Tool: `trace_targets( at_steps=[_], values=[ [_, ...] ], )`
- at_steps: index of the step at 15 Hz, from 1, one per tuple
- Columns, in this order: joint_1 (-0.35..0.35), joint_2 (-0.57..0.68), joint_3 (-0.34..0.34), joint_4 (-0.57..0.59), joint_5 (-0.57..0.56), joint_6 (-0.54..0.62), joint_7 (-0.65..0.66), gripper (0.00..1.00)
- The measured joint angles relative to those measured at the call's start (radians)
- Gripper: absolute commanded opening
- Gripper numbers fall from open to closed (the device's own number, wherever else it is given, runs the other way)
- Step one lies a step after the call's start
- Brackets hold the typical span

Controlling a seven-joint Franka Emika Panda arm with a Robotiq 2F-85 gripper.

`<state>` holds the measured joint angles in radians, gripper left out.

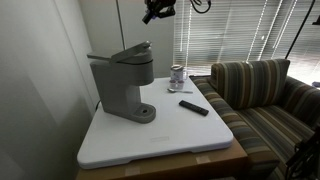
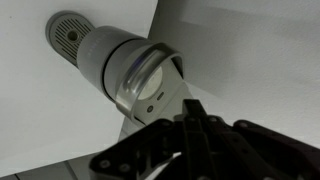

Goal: Open the top compartment of the coffee machine.

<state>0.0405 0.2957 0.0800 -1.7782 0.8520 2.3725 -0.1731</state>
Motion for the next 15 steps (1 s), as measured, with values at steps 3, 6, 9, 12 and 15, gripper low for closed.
trace_targets(
  at_steps=[3,6,9,12,15],
  values=[
    [0.002,-0.001,-0.004,-0.012,-0.045,0.037,0.119,0.00],
    [0.009,-0.008,-0.017,-0.059,-0.126,0.070,0.312,0.00],
    [0.013,-0.016,-0.020,-0.105,-0.171,0.071,0.452,0.00],
    [0.024,-0.015,-0.019,-0.125,-0.187,0.063,0.528,0.00],
    [0.039,-0.004,-0.018,-0.125,-0.206,0.054,0.581,0.00]
  ],
)
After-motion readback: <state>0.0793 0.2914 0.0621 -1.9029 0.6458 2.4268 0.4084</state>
